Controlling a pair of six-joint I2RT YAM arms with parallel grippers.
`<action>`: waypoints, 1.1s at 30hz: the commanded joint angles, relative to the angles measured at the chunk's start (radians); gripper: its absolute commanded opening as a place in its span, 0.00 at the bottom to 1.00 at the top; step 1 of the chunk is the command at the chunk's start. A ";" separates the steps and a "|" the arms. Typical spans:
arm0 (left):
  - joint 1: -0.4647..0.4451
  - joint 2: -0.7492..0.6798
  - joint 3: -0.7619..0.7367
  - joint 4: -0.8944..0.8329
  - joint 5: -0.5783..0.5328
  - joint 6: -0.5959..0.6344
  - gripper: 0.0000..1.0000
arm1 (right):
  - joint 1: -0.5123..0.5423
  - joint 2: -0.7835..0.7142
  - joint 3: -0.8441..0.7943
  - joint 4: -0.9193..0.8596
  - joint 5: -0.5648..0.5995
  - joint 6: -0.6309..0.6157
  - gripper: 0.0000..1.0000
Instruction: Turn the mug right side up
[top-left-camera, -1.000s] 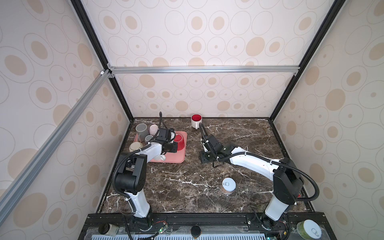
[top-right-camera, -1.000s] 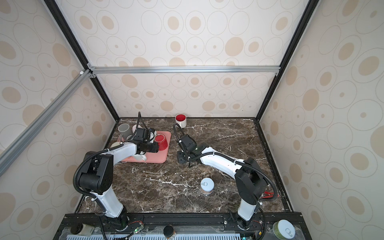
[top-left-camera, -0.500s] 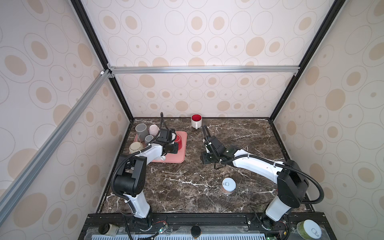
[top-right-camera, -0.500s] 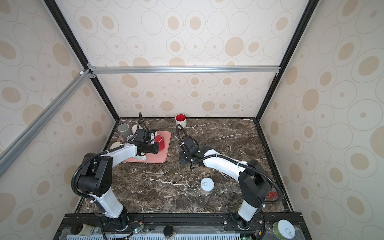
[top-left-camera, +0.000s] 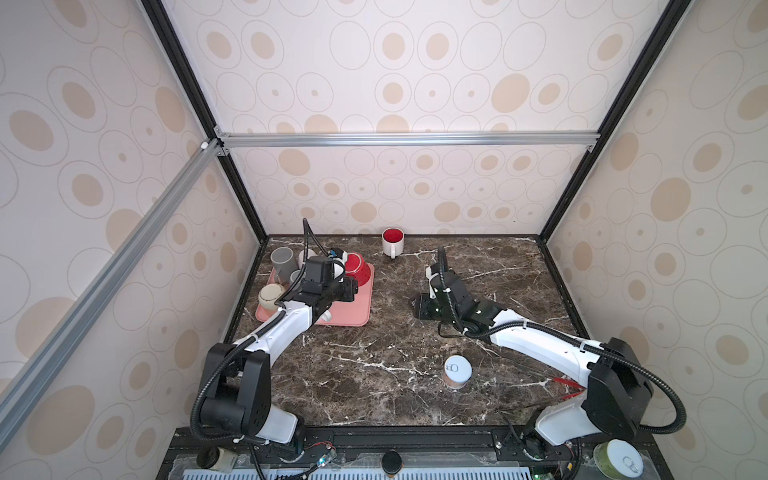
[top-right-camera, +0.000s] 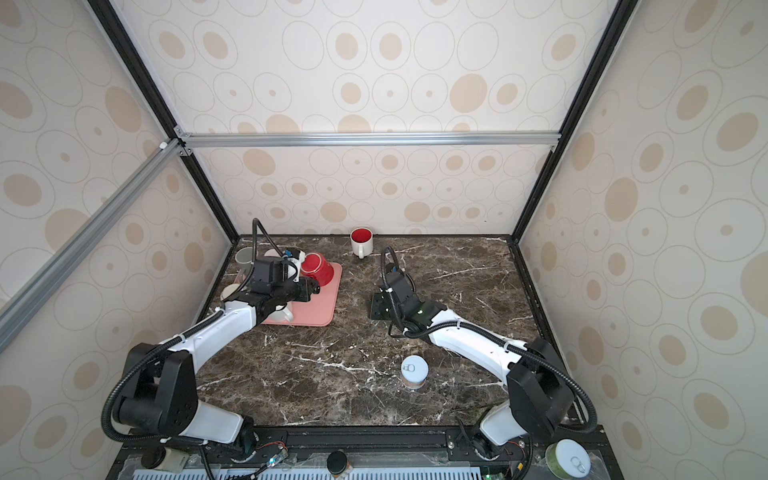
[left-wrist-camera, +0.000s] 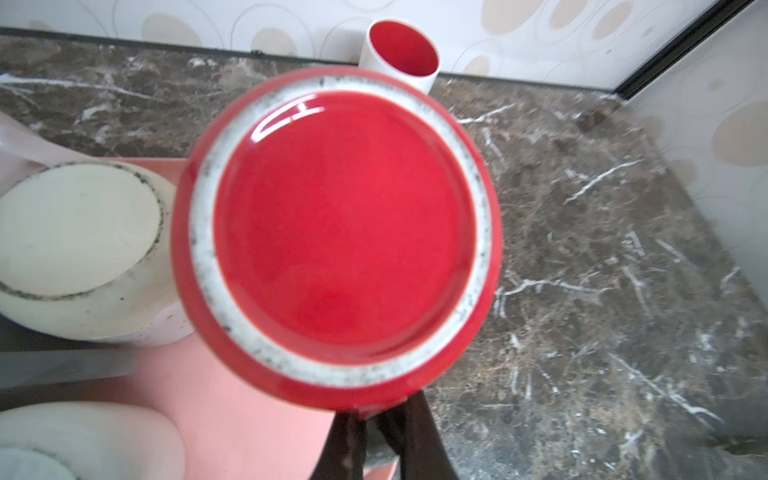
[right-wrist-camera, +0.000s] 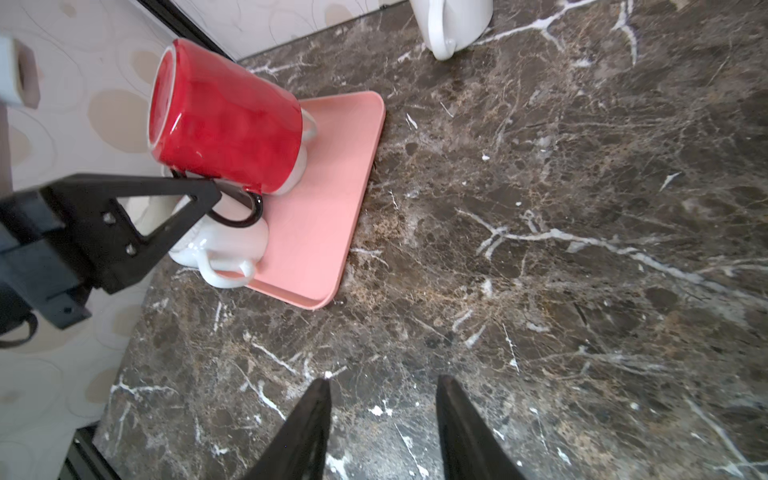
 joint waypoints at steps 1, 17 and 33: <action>-0.002 -0.084 -0.026 0.264 0.119 -0.142 0.00 | -0.023 -0.042 -0.026 0.137 -0.065 0.085 0.44; -0.004 -0.135 -0.192 1.111 0.300 -0.725 0.00 | -0.059 -0.007 -0.032 0.687 -0.379 0.300 0.44; -0.006 -0.110 -0.231 1.347 0.331 -0.909 0.00 | -0.044 0.158 0.041 0.984 -0.515 0.468 0.47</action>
